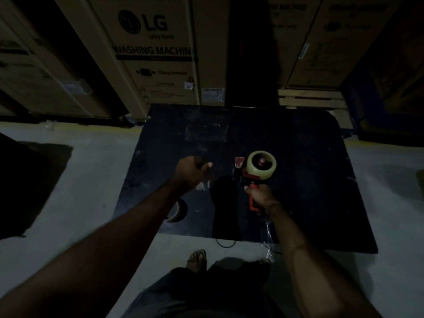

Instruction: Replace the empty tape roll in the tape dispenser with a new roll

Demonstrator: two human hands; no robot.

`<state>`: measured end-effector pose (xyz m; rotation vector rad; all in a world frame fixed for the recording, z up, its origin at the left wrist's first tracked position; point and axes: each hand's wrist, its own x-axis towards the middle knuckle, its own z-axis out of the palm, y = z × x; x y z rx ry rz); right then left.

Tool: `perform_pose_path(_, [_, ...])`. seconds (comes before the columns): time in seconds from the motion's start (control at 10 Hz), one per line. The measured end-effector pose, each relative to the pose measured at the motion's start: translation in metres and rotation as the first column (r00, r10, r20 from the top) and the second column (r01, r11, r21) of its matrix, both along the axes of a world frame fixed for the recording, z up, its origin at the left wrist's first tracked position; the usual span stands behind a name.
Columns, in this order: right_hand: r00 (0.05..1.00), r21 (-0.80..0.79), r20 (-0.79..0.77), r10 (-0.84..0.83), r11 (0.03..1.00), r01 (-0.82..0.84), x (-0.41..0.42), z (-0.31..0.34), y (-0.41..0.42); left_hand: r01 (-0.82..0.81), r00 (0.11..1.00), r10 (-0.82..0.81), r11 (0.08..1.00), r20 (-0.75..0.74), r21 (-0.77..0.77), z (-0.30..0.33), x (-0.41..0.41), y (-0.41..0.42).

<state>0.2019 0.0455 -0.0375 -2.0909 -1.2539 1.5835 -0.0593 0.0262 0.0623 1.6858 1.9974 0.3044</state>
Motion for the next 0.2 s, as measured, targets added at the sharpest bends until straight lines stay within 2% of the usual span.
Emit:
perform_pose_path(0.1, [0.998, 0.002, 0.024, 0.066, 0.998, -0.066, -0.011, 0.011, 0.001, 0.01, 1.0, -0.009, 0.999, -0.011, 0.031, 0.006, -0.007, 0.004])
perform_pose_path(0.2, [0.982, 0.001, 0.121, 0.144, 0.989, -0.145, -0.02, 0.035, -0.004, 0.028, 1.0, -0.028, 0.999, -0.008, 0.017, 0.014, -0.003, 0.01])
